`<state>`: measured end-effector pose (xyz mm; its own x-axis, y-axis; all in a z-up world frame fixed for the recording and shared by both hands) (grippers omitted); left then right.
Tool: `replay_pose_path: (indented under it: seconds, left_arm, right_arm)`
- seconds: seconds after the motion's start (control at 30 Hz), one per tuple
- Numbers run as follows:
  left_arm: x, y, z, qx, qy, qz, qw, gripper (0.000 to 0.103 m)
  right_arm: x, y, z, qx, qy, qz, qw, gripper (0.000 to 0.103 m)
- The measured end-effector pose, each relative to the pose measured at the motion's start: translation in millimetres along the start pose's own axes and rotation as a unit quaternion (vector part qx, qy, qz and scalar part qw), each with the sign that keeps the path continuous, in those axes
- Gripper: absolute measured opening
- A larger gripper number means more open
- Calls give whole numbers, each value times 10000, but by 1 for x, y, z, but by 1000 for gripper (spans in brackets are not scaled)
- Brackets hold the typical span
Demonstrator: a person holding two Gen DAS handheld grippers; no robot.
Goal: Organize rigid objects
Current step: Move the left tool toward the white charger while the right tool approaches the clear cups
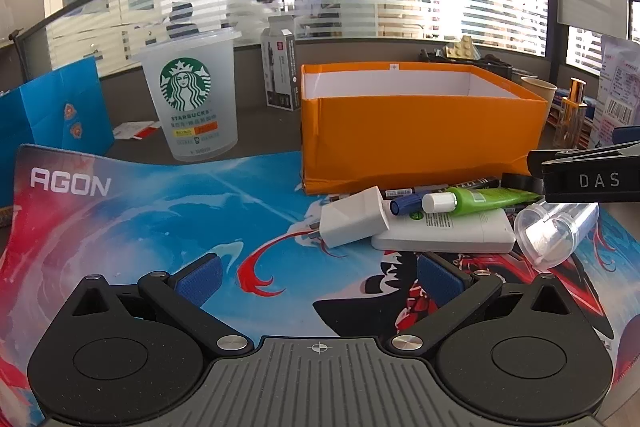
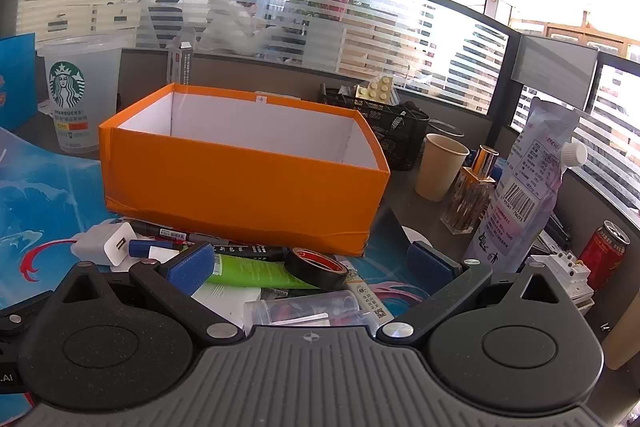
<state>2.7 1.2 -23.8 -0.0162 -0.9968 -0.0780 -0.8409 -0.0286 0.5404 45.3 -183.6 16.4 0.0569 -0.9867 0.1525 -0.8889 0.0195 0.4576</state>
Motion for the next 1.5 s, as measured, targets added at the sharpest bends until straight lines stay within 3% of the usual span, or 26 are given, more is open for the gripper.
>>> replay_pose_path:
  seconds: [1.2, 1.3, 1.5]
  left_arm:
    - [-3, -15, 8, -182, 8, 33, 9998, 103]
    - [-5, -22, 6, -193, -52, 34, 9998, 103]
    - [-22, -35, -2, -35, -200, -306, 9993, 103]
  right_arm:
    - [-9, -12, 6, -182, 145, -158, 9996, 103]
    - [-6, -15, 8, -203, 61, -349, 9992, 103]
    - [26, 0, 6, 279, -428, -1005, 9936, 103]
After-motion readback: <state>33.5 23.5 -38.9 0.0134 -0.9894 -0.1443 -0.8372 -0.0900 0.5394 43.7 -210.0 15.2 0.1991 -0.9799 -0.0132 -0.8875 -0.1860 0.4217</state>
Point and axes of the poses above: each gripper's, at about its wrist camera, not at the fingertips, and y roughly against the way its jaws point, x to its right, z to its underside, the point moved 1 cm from there along -y, roughly the way its jaws point, and after that the axes turned 2 degrees about -z, right-handed, at the moved point
